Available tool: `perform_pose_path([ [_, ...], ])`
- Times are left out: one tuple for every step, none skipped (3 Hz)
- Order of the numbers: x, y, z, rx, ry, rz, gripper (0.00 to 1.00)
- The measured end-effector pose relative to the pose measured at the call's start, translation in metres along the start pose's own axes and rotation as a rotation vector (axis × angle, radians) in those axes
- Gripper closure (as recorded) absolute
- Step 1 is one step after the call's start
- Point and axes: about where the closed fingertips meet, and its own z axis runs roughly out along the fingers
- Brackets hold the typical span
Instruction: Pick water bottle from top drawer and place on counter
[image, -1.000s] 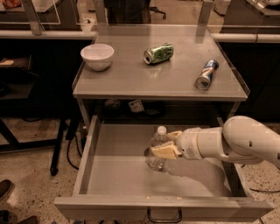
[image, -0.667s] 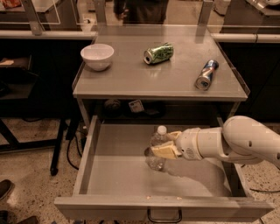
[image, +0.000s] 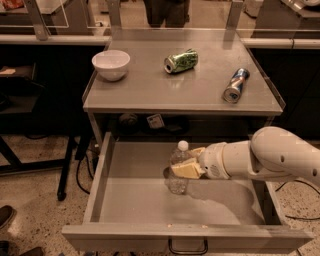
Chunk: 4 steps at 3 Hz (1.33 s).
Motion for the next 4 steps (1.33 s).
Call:
perform_pose_path([
  [-0.040, -0.001, -0.023, 0.022, 0.032, 0.003, 1.00],
  [-0.086, 0.001, -0.051, 0.045, 0.064, -0.012, 1.00],
  [-0.141, 0.005, -0.084, 0.082, 0.083, -0.074, 1.00],
  [-0.154, 0.007, -0.090, 0.088, 0.081, -0.090, 1.00],
])
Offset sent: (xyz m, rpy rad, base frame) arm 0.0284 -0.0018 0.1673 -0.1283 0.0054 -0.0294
